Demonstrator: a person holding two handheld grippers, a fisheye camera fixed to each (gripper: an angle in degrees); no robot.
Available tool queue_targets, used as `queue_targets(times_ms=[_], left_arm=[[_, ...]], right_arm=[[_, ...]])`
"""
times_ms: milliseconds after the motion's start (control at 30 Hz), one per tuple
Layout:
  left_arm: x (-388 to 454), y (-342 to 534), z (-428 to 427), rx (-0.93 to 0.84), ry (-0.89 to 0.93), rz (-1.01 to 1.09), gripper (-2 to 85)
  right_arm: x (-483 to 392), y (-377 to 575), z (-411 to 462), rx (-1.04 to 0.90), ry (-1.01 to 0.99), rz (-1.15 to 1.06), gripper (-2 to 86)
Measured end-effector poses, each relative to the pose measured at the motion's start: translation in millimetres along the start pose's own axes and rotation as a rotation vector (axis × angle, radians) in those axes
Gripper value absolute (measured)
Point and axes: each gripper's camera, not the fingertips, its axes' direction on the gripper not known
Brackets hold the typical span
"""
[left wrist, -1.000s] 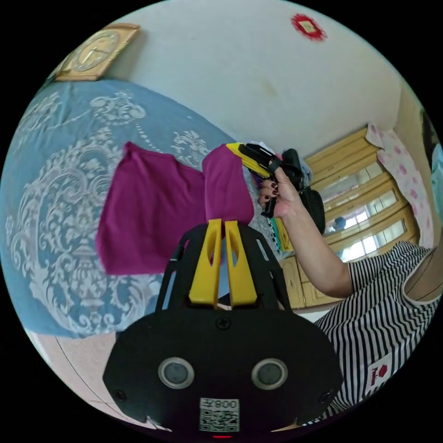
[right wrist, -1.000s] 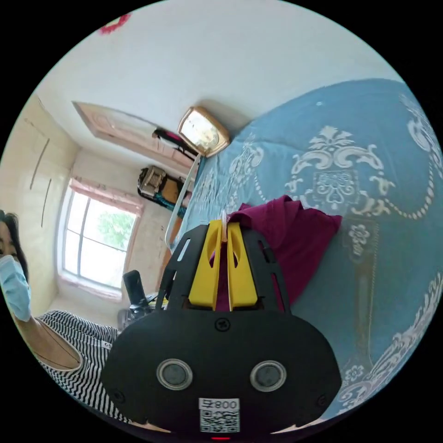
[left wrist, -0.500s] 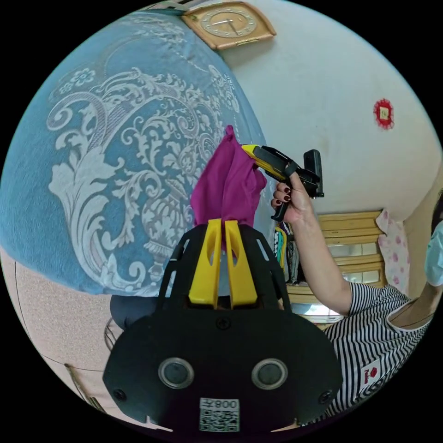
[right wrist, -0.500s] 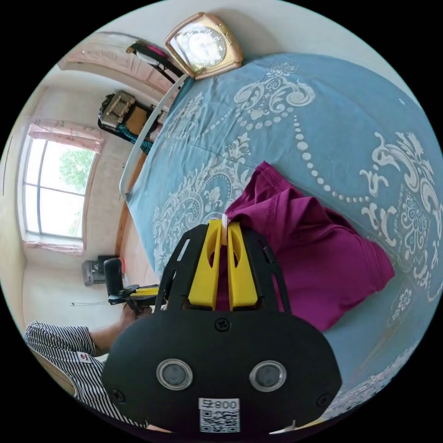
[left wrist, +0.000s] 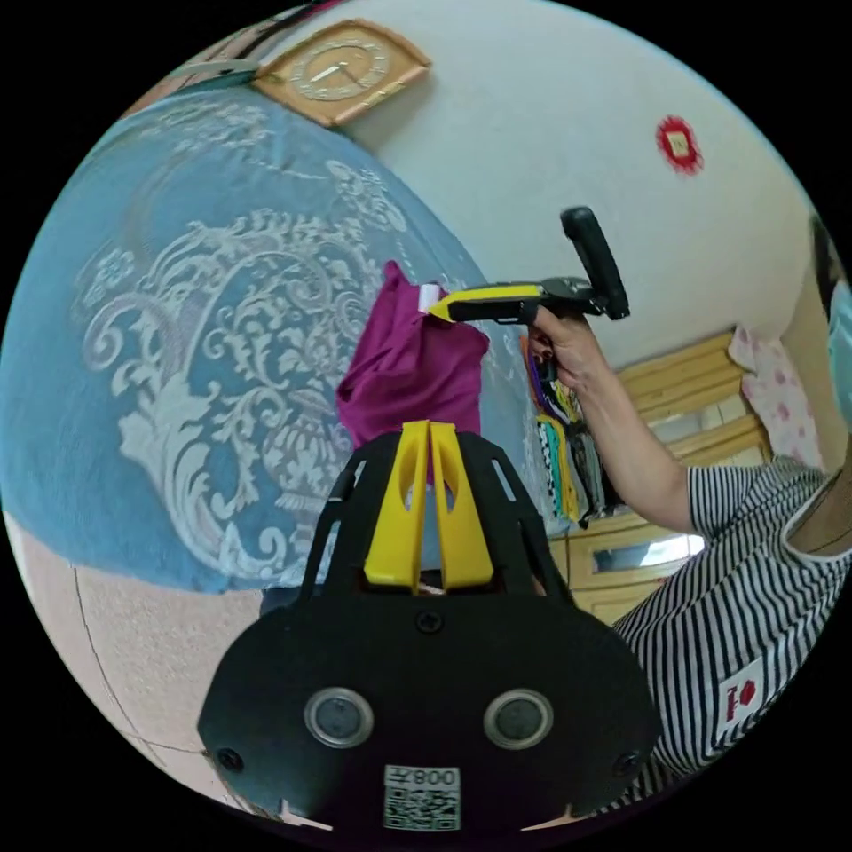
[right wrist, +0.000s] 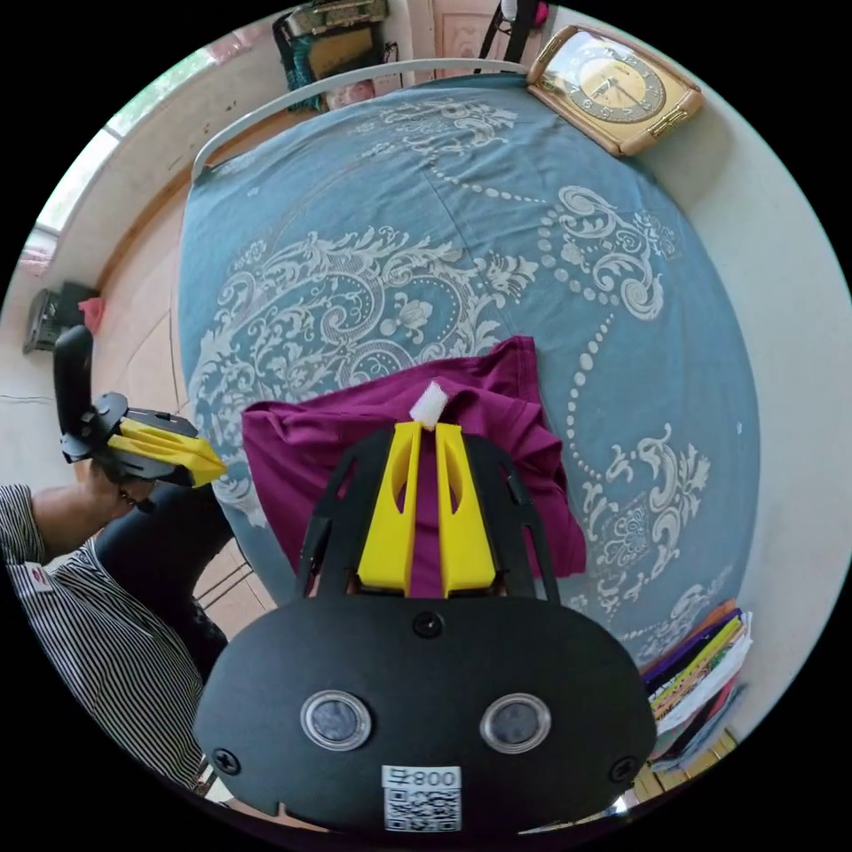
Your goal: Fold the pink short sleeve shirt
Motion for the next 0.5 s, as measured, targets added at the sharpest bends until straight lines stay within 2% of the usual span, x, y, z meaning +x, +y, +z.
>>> queue_targets(times_ms=[167,300,500], left_arm=[[13,-21,26,-0.106,-0.175,0.044,0.1],[11,-14,24,-0.110,-0.156,0.005,0.1],[26,-4,20,-0.108,-0.146,-0.003,0.0]], right_arm=[[-14,1,-18,0.025,0.021,0.022,0.1],[-11,-11,-9,-0.024,0.040,0.020,-0.3],[10,-39,-36,0.041,0.112,0.034,-0.2]])
